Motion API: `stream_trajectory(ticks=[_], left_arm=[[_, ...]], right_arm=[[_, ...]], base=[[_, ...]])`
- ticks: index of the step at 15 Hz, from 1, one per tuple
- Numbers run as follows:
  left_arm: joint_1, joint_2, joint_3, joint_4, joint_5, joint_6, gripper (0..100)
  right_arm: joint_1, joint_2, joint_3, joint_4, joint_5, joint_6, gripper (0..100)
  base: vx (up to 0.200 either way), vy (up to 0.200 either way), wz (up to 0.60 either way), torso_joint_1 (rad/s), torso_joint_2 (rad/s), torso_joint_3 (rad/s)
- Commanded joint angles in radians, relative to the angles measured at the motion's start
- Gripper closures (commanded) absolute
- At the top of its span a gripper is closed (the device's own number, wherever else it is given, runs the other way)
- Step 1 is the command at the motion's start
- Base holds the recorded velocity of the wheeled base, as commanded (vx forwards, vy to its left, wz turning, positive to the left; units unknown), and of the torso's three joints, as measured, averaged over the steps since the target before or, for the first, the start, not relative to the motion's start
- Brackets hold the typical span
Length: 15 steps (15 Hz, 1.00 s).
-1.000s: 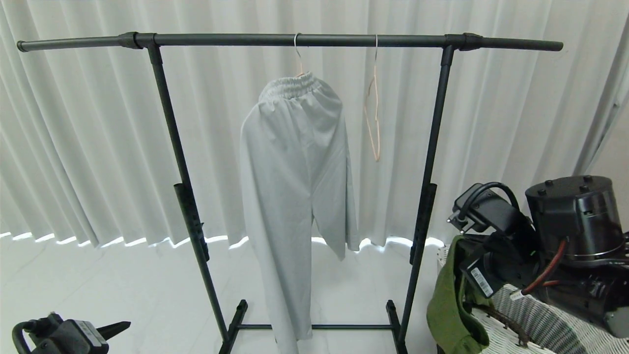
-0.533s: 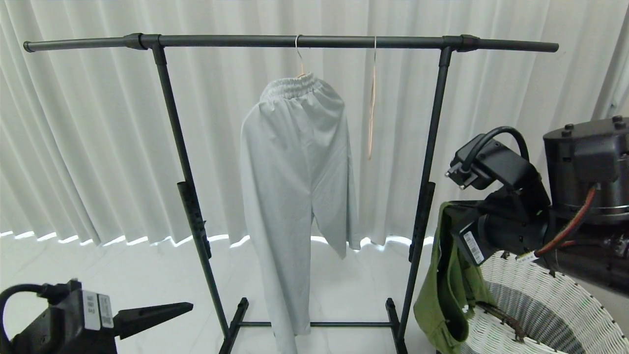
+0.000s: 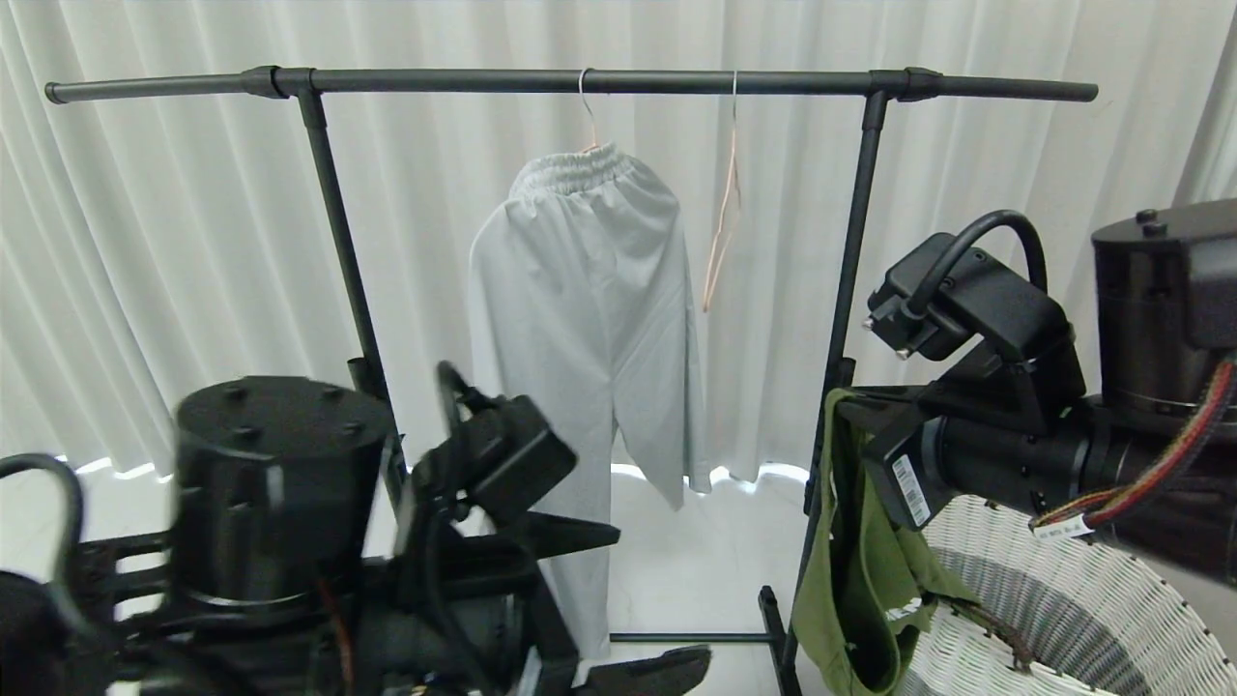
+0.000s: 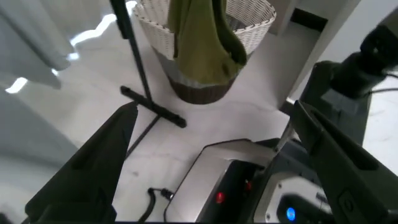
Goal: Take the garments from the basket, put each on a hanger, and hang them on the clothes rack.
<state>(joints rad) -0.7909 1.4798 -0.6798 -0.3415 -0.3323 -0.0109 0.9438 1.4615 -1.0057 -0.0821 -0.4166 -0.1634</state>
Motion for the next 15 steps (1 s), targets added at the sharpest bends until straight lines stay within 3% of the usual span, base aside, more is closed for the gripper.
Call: stream_trajectory(ticks=[1,3,4,5,7,12,15], left_arm=[[-0.062,0.255,-0.187,-0.005,0.007,-0.086,0],[-0.111,0.333,-0.282,-0.005,0.061,-0.232,0],[-0.12,0.356,-0.299,-0.005,0.085,-0.251,0],[-0.142,0.421,-0.339,-0.005,0.176,-0.268,0],[-0.145,0.493,-0.366,-0.005,0.228,-0.268,0],[-0.143,0.594,-0.437,-0.005,0.234,-0.273,0],[-0.14,0.648,-0.448,-0.005,0.283,-0.273,0]], right_arm=[[0.001,0.003,-0.001,-0.001,-0.001,-0.001,100],[0.001,0.002,-0.002,-0.001,-0.001,-0.001,100],[0.001,0.002,-0.002,-0.001,-0.001,-0.001,100],[0.001,0.002,-0.002,-0.001,-0.001,-0.001,100],[0.001,0.002,-0.002,-0.001,-0.001,-0.001,100],[0.001,-0.007,-0.002,-0.001,-0.001,-0.001,100],[0.0,-0.018,-0.004,-0.001,-0.001,-0.001,100]], base=[[0.0,0.0,0.0,0.0,0.0,0.0],[0.0,0.0,0.0,0.0,0.0,0.0],[0.0,0.0,0.0,0.0,0.0,0.0],[0.0,0.0,0.0,0.0,0.0,0.0],[0.0,0.0,0.0,0.0,0.0,0.0],[0.0,0.0,0.0,0.0,0.0,0.0],[0.0,0.0,0.0,0.0,0.0,0.0]])
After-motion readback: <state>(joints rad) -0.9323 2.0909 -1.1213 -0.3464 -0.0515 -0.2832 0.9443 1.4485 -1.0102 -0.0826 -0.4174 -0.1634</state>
